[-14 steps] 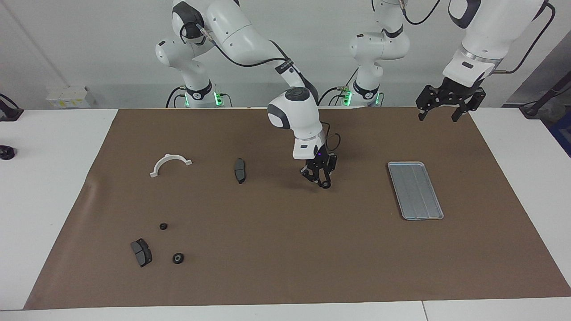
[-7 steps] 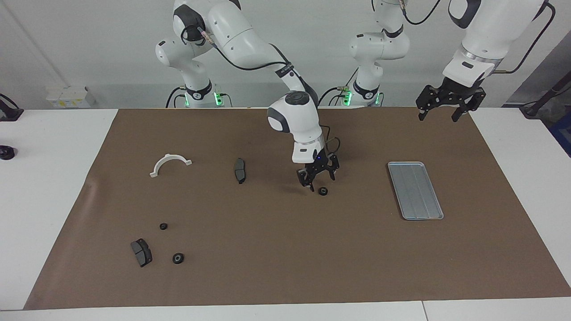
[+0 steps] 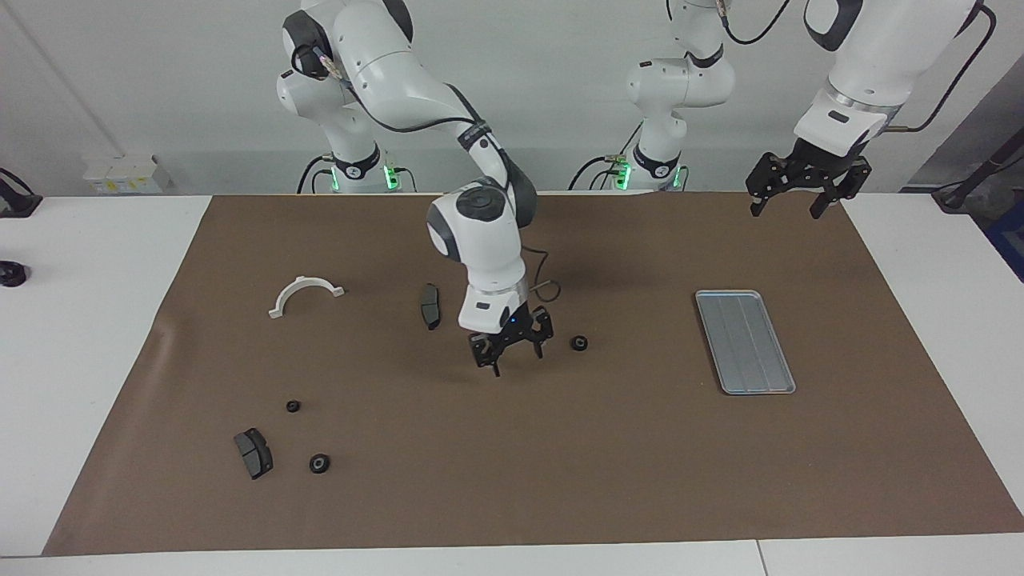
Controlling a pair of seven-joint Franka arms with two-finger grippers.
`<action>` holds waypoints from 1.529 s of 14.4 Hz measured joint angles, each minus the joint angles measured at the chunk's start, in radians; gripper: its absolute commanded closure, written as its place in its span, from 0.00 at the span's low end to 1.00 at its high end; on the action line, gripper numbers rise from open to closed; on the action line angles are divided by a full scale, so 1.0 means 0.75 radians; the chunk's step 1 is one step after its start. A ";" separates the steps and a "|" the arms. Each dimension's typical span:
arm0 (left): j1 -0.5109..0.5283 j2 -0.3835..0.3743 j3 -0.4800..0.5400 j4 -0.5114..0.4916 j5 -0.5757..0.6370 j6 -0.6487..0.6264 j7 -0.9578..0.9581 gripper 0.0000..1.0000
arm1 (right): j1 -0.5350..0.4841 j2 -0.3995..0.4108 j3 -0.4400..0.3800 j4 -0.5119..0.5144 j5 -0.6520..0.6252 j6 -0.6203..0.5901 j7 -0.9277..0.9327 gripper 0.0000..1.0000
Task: Pick bearing gear from pile to tray
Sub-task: 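Carry the gear toward the table center and release it with the right gripper, then grasp the center gear with the left gripper while the right gripper reaches another gear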
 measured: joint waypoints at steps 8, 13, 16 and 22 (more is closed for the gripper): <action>-0.049 -0.061 -0.034 -0.313 -0.017 0.399 -0.211 0.00 | -0.385 0.002 -0.001 -0.004 0.000 -0.003 -0.331 0.19; -0.324 0.069 -0.050 -0.453 -0.019 0.733 -0.703 0.00 | -0.520 0.062 0.000 -0.012 0.000 0.108 -0.457 0.25; -0.427 0.214 -0.051 -0.450 -0.019 0.897 -0.890 0.00 | -0.529 0.147 0.001 -0.013 0.000 0.237 -0.458 0.28; -0.504 0.535 -0.048 -0.348 0.176 1.023 -1.094 0.07 | -0.516 0.187 0.013 0.009 0.000 0.291 -0.422 0.31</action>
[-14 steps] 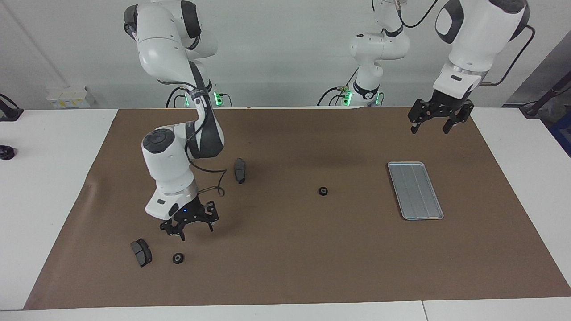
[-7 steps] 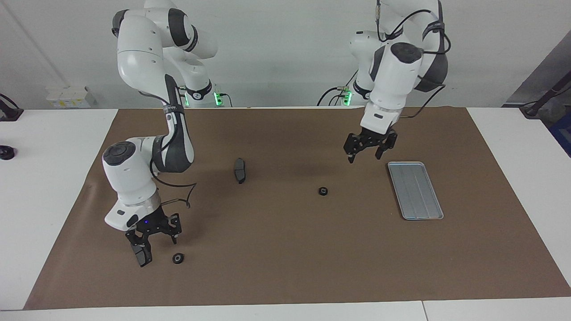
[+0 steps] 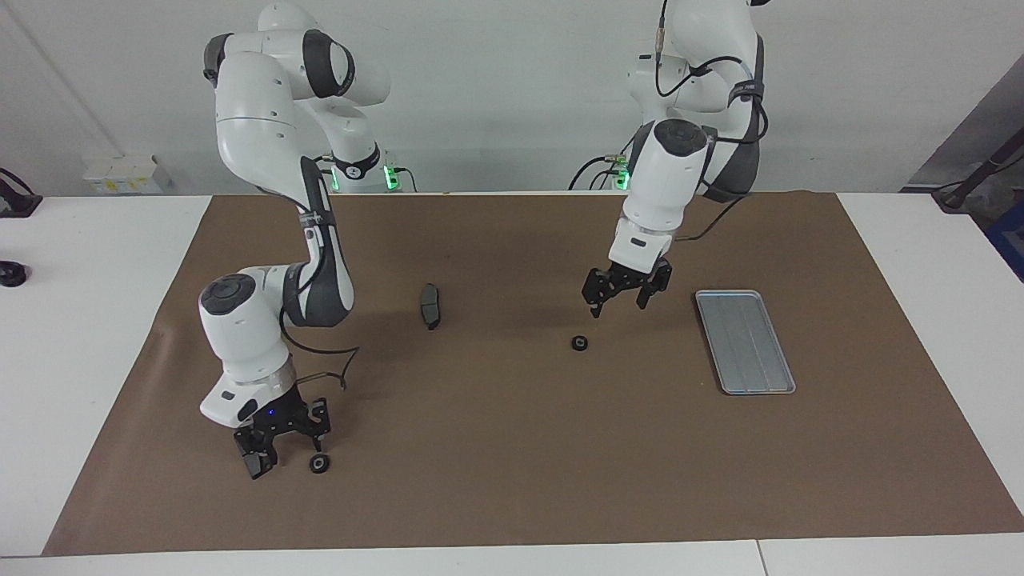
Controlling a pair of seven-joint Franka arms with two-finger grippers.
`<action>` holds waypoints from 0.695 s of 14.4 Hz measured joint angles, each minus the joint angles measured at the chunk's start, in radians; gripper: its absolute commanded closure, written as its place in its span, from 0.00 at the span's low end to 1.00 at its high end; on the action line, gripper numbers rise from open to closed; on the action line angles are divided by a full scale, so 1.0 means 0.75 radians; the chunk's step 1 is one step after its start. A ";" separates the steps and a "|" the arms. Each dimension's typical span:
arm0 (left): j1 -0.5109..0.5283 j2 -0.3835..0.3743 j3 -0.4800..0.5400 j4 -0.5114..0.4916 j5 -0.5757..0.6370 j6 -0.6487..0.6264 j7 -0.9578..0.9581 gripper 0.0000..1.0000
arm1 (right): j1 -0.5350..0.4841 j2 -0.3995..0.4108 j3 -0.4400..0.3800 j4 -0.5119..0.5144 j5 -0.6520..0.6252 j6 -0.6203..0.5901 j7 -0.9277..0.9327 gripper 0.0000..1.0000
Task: Pick bearing gear from pile to tray
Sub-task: 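Grasp the center gear with the left gripper while the right gripper reaches another gear, then place the gear in the tray with the left gripper while the right gripper grasps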
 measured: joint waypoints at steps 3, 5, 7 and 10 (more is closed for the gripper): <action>-0.004 0.053 0.002 0.003 0.008 0.039 -0.013 0.31 | 0.024 0.000 0.001 0.012 0.000 0.000 0.042 0.33; -0.013 0.055 0.000 0.000 0.008 0.039 -0.058 0.31 | 0.030 0.000 0.002 0.020 0.000 0.001 0.065 0.34; -0.043 0.055 -0.002 -0.011 0.008 0.039 -0.106 0.31 | 0.030 0.002 0.001 0.029 0.006 0.011 0.074 0.34; -0.057 0.055 -0.002 -0.046 0.009 0.050 -0.124 0.34 | 0.030 0.023 0.015 0.046 0.053 0.047 0.078 0.35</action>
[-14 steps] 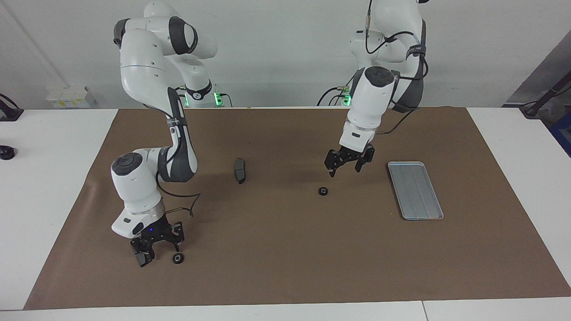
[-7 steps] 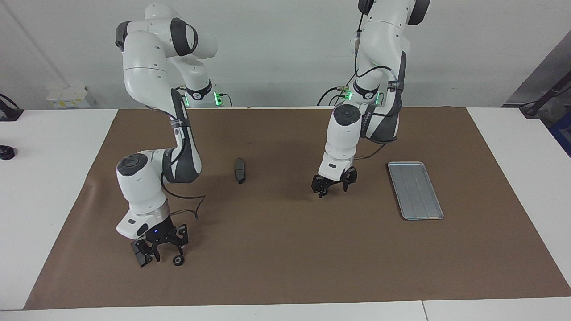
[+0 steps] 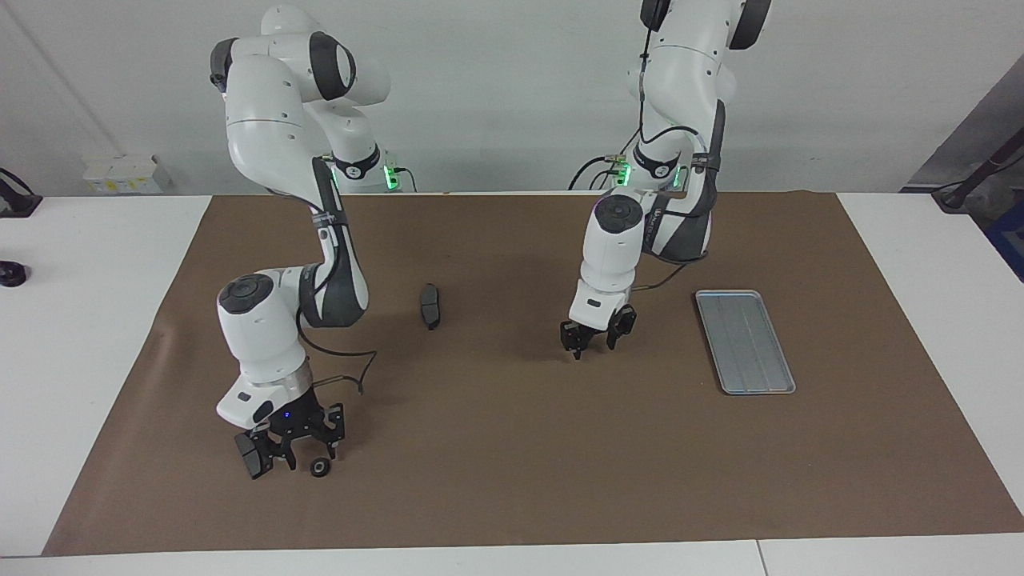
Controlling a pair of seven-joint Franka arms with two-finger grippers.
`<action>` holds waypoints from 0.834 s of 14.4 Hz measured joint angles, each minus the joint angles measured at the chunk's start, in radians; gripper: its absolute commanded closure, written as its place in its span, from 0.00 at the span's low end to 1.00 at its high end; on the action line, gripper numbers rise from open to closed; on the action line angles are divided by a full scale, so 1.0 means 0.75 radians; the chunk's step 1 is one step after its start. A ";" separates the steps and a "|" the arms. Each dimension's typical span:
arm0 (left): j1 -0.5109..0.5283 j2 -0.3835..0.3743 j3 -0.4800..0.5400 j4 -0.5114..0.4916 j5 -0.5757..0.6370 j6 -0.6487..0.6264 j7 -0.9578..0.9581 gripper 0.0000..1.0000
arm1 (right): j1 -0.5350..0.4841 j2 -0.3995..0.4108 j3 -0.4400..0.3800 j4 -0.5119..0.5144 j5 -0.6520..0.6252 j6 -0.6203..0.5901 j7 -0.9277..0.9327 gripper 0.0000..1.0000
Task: Pick bearing gear from pile to tray
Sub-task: 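Place the gear in the tray with the left gripper while the right gripper grasps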
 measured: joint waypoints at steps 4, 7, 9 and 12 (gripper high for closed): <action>-0.001 -0.005 0.000 -0.029 0.000 0.022 -0.003 0.78 | 0.000 0.031 0.012 0.032 0.001 0.013 0.009 0.44; -0.001 -0.011 0.004 -0.030 0.000 0.023 -0.004 1.00 | 0.000 0.032 0.012 0.036 0.002 0.037 0.012 0.46; 0.000 -0.011 0.006 -0.030 0.000 0.023 -0.004 1.00 | -0.001 0.032 0.012 0.036 0.003 0.052 0.012 0.46; 0.002 -0.013 0.010 -0.027 0.000 0.012 -0.004 1.00 | -0.002 0.036 0.012 0.036 0.004 0.052 0.013 0.46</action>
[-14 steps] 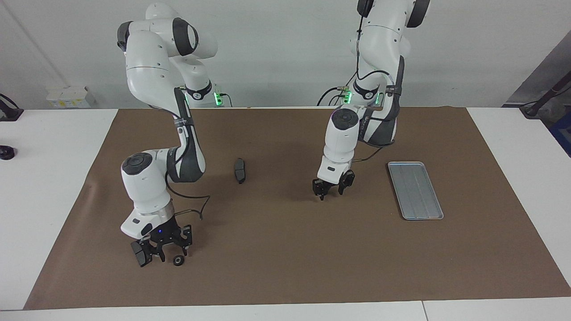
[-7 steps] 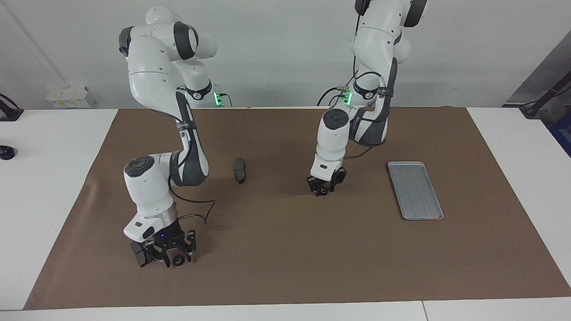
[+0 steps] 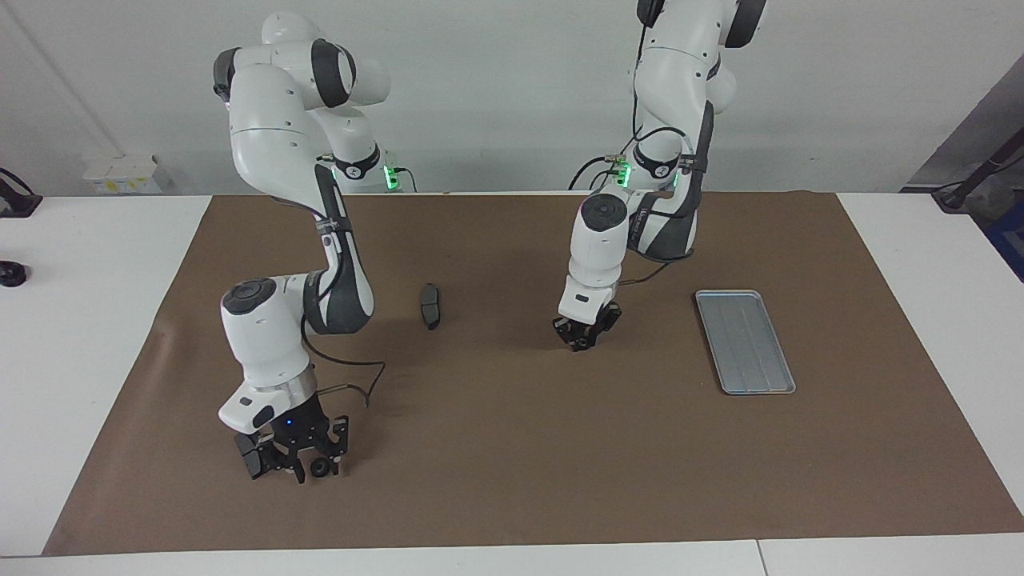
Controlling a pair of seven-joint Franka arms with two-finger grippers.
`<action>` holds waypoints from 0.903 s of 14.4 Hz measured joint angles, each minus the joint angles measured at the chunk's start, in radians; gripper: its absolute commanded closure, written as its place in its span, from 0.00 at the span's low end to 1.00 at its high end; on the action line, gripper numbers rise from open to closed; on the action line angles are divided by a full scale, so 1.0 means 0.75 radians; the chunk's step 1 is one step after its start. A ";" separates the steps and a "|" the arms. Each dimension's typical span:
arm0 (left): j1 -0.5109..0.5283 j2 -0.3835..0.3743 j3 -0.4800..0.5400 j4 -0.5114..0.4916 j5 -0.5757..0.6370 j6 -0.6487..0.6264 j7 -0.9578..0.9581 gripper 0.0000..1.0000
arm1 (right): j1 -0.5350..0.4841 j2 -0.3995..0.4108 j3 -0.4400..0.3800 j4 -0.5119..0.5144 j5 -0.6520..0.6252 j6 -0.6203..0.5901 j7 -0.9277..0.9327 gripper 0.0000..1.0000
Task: Pick bearing gear from pile to tray
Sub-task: 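Place the gear in the tray with the left gripper while the right gripper grasps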
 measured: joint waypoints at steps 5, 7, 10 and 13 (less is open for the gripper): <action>0.157 -0.147 0.021 0.034 0.002 -0.180 0.175 1.00 | 0.000 0.007 0.000 -0.001 0.002 0.000 0.002 0.46; 0.303 -0.215 0.024 0.032 0.001 -0.230 0.337 1.00 | -0.004 0.009 0.000 -0.004 0.003 0.000 0.002 0.46; 0.525 -0.245 0.026 0.022 -0.082 -0.270 0.621 1.00 | -0.010 0.014 0.000 -0.009 0.004 0.000 0.003 0.46; 0.673 -0.262 0.027 -0.072 -0.156 -0.272 0.854 0.95 | -0.009 0.016 0.000 -0.016 0.004 0.000 0.036 0.50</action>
